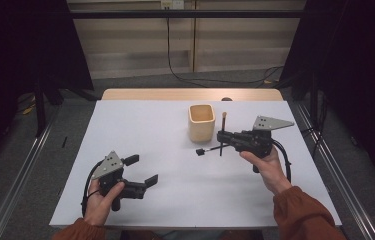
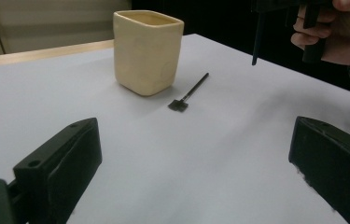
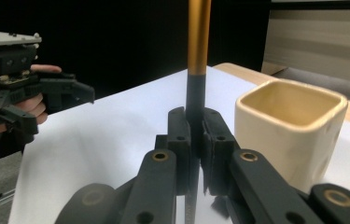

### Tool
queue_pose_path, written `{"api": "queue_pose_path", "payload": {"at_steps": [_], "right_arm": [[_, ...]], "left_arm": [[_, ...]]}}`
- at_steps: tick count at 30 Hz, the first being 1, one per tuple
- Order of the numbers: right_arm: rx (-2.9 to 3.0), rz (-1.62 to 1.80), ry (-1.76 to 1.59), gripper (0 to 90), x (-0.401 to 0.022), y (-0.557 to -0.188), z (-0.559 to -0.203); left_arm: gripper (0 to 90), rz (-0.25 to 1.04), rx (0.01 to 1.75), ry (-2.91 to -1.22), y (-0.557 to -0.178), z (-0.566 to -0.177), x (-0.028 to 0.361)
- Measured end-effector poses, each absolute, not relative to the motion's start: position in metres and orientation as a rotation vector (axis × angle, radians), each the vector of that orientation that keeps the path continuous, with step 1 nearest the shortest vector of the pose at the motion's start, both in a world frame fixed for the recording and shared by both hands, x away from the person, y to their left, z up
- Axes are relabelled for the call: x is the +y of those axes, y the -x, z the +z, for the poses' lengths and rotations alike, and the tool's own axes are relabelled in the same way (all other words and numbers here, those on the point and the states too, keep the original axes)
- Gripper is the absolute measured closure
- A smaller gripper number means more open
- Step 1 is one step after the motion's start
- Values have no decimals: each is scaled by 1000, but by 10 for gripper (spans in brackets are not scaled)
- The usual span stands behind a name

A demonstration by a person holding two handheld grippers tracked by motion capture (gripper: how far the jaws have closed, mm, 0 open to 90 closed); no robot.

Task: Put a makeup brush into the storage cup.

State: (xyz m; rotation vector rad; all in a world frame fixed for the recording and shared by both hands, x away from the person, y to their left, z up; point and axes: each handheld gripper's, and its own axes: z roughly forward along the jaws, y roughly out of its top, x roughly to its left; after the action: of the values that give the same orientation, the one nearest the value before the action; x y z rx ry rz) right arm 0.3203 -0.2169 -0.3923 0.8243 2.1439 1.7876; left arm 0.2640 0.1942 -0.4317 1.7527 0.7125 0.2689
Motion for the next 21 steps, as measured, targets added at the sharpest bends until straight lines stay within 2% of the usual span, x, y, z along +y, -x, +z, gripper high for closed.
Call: {"api": "queue_pose_path", "payload": {"at_steps": [11,21], "right_arm": [[2117,1777,-815,838,-207,-343,-376],[2108,1739,-805,838,-204,-362,-360]], "left_arm": [[22,361,731,-1731,-250,-437,209],[22,375,729,-1739,-238,-436,215]]}}
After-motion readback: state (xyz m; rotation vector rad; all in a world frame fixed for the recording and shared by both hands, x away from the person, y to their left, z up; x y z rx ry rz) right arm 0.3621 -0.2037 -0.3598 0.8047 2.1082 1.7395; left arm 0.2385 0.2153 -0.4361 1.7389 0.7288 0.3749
